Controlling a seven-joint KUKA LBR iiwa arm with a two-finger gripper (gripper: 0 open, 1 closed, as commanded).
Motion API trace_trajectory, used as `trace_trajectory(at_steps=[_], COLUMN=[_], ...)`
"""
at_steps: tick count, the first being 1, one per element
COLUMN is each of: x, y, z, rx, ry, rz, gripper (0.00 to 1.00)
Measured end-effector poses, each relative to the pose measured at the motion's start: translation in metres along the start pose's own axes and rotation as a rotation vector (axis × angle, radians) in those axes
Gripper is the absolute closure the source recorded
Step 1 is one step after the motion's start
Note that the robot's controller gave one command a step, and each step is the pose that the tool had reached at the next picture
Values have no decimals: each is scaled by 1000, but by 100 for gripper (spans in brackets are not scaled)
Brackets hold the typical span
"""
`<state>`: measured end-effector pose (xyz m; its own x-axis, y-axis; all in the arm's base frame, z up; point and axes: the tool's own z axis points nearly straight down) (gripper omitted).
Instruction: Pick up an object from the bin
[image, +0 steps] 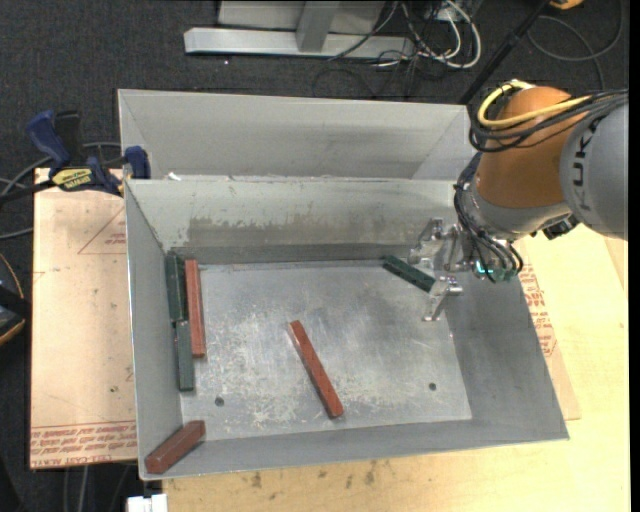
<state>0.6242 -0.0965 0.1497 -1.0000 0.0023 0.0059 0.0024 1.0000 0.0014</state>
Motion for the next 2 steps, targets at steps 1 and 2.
trace_trajectory(at_steps=[1,2], x=[-2,-10], y=[0,-22], z=[-5,10], rx=[1,0], ry=[-8,-13], rz=[-2,35], gripper=[0,0])
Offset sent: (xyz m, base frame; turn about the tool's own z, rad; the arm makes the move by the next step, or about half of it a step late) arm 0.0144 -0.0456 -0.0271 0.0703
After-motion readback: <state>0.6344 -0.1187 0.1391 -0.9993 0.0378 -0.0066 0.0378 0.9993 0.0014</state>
